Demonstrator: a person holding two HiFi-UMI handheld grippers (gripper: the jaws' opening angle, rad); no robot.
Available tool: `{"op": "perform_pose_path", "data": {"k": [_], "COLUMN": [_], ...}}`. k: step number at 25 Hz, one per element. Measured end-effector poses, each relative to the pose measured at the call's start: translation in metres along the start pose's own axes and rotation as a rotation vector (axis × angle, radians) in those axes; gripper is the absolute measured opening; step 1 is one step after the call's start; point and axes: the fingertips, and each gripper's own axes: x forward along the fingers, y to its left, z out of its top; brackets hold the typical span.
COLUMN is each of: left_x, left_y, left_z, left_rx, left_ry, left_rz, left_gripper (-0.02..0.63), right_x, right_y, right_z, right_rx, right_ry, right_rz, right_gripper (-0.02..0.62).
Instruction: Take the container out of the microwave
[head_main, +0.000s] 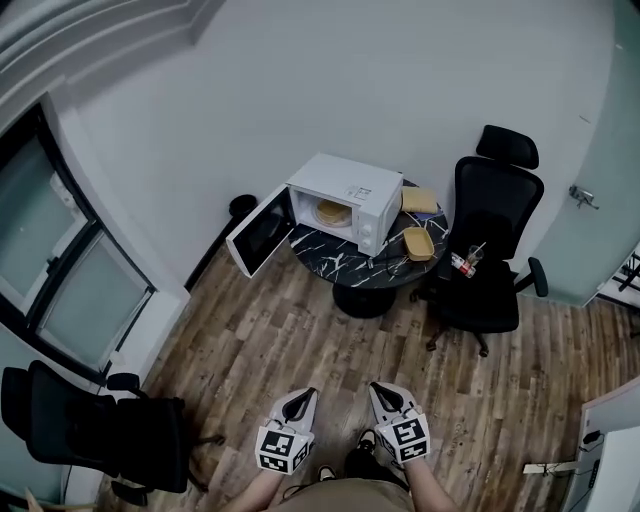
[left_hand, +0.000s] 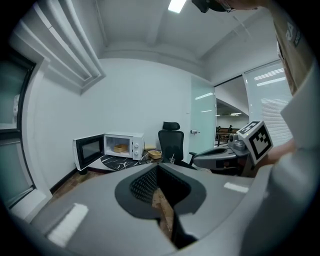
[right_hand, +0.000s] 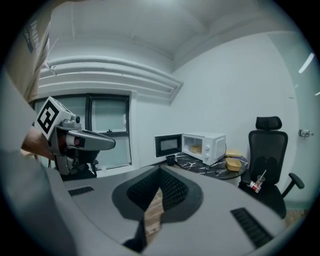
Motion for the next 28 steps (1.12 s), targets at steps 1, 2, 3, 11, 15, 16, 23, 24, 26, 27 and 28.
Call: {"op": "perform_pose_path", "data": {"k": [1, 2, 3, 11, 15, 16, 23, 24, 26, 27, 28], "left_x": [0.009, 0.018, 0.029, 0.088, 0.109, 0.113, 0.145, 0.149, 0.157, 0.161, 0.163], "left_y": [0.004, 0.009, 0.014, 0.037, 0.044, 0.046, 0.073, 0.078, 0.091, 0.098, 0.106], "left_z": [0.004, 0.009, 0.016, 0.058, 0.067, 0.066, 0.056, 0.056, 0.059, 0.061, 0.064], "left_rx": [0.006, 0.016, 0.023, -0.039, -0.054, -0.049, -0.076, -0.075, -0.075, -0.074, -0.07], "left_ry": [0.008, 0.012, 0.01, -0.034, -0.014, 0.0, 0.033, 0.029, 0.014, 0.005, -0.003], "left_rz": [0.009, 0.019, 0.029, 0.121, 0.144, 0.144, 0.13, 0.122, 0.105, 0.098, 0.093], "left_gripper": [0.003, 0.003, 0.003, 0.003, 0.003, 0.003, 0.003, 0.003, 0.003, 0.003, 0.003], "right_x": [0.008, 0.017, 0.026, 0.066, 0.088, 0.093, 0.127, 0.132, 0.144, 0.15, 0.157], "right_y": [-0.009, -0.019, -0.028, -0.086, -0.11, -0.115, -0.138, -0.138, -0.14, -0.139, -0.138], "right_z": [0.004, 0.009, 0.014, 0.04, 0.046, 0.048, 0.042, 0.041, 0.044, 0.048, 0.052], "right_rx": [-0.007, -0.013, -0.019, 0.013, -0.002, -0.008, 0.031, 0.035, 0.037, 0.037, 0.036], "right_ry": [-0.009, -0.02, -0.029, -0.068, -0.074, -0.072, -0.053, -0.046, -0.032, -0.025, -0.021], "right_rz": [0.008, 0.018, 0.028, 0.135, 0.178, 0.177, 0.15, 0.145, 0.137, 0.133, 0.129], "right_gripper": [0.006, 0.006, 0.008, 0.008, 0.008, 0.008, 0.006, 0.008, 0.008, 0.008, 0.008]}}
